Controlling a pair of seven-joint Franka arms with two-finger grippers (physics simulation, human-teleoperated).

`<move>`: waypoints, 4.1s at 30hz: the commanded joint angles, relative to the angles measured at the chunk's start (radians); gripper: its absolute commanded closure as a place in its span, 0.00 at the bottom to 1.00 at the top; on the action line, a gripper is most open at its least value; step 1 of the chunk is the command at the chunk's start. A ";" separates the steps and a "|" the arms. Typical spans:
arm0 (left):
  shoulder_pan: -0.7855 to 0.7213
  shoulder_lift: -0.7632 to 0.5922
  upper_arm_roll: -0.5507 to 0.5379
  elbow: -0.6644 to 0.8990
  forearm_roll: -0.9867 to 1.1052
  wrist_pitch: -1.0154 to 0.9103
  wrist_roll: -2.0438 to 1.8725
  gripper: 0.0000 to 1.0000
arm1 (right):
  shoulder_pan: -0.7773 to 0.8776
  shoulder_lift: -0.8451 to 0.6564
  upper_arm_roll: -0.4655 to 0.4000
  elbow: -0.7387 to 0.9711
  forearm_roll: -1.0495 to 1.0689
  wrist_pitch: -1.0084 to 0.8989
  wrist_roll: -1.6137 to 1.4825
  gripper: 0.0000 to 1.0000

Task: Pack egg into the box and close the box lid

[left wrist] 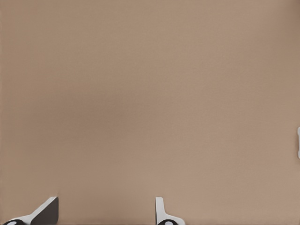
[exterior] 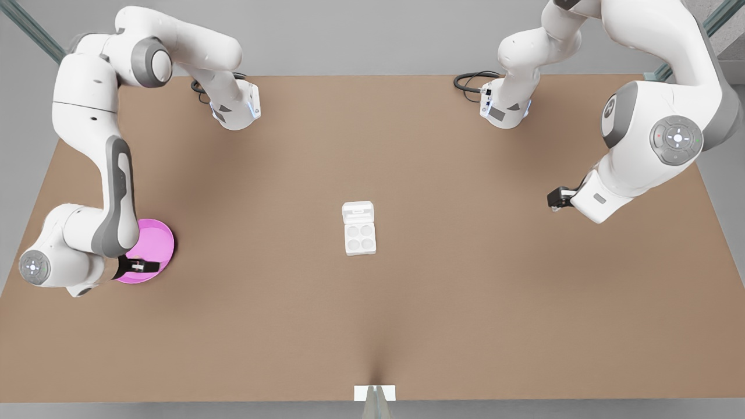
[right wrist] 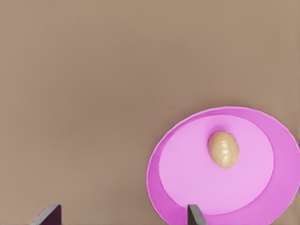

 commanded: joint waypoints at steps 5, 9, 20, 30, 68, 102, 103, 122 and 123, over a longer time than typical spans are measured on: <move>-0.014 -0.007 -0.002 0.000 0.002 -0.014 -0.035 0.00 | -0.122 0.035 0.012 -0.004 -0.127 0.240 -0.152 0.00; -0.012 -0.001 -0.002 0.000 0.003 -0.004 -0.035 0.00 | -0.100 0.018 0.013 -0.072 -0.134 0.326 -0.143 0.00; -0.018 0.001 -0.002 -0.015 0.003 0.000 -0.036 0.00 | -0.392 -0.138 0.357 -0.373 -0.342 0.533 -0.227 0.00; -0.017 -0.004 -0.002 -0.020 0.020 -0.004 -0.036 0.00 | -0.465 -0.029 0.343 -0.374 -0.350 0.604 -0.194 0.00; 0.001 -0.048 -0.039 0.032 0.011 -0.043 -0.041 0.00 | -0.531 0.003 0.343 -0.489 -0.353 0.748 -0.157 0.35; -0.003 -0.056 -0.037 0.015 0.010 -0.044 -0.041 0.00 | 0.708 -0.115 -0.038 -0.288 0.187 0.346 0.532 0.51; -0.005 -0.056 -0.037 0.008 0.010 -0.043 -0.041 0.00 | 0.731 -0.110 -0.039 -0.275 0.213 0.346 0.547 0.51; -0.006 -0.057 -0.037 -0.002 0.011 -0.053 -0.042 0.00 | 1.043 0.084 -0.223 0.075 0.386 0.197 0.728 0.50; -0.008 -0.059 -0.036 -0.002 0.011 -0.053 -0.042 0.00 | 1.053 0.091 -0.225 0.080 0.388 0.197 0.728 0.50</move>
